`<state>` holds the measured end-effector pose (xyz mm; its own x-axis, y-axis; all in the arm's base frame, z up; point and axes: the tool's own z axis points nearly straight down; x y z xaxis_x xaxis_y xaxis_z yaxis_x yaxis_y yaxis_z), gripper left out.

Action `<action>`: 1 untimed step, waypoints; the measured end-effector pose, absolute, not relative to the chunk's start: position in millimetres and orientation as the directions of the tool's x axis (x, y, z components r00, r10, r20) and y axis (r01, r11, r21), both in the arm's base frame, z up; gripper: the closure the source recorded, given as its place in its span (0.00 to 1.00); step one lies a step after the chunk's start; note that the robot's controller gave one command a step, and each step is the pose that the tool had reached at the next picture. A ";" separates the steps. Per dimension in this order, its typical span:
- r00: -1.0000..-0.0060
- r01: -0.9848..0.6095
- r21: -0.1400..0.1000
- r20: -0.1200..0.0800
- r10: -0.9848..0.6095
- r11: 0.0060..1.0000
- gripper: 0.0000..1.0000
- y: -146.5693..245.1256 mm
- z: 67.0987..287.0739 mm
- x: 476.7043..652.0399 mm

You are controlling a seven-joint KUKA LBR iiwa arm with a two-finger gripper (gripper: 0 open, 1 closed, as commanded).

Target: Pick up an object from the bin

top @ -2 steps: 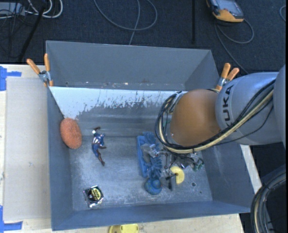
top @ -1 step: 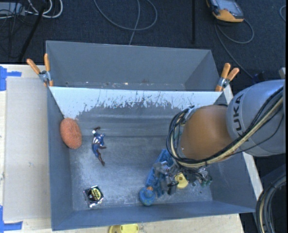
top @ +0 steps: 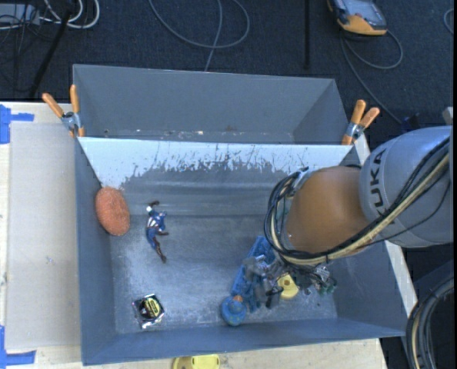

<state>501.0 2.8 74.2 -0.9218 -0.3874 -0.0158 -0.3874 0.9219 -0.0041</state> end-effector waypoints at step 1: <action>-0.922 -0.388 -0.004 -0.015 -0.388 0.922 1.00 2.8 75.8 499.8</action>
Offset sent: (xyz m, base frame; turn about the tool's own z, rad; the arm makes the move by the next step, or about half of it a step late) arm 0.0099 0.0157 -0.0042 0.0014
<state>499.8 2.8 75.8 -0.9216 -0.3877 -0.0151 -0.3877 0.9218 -0.0038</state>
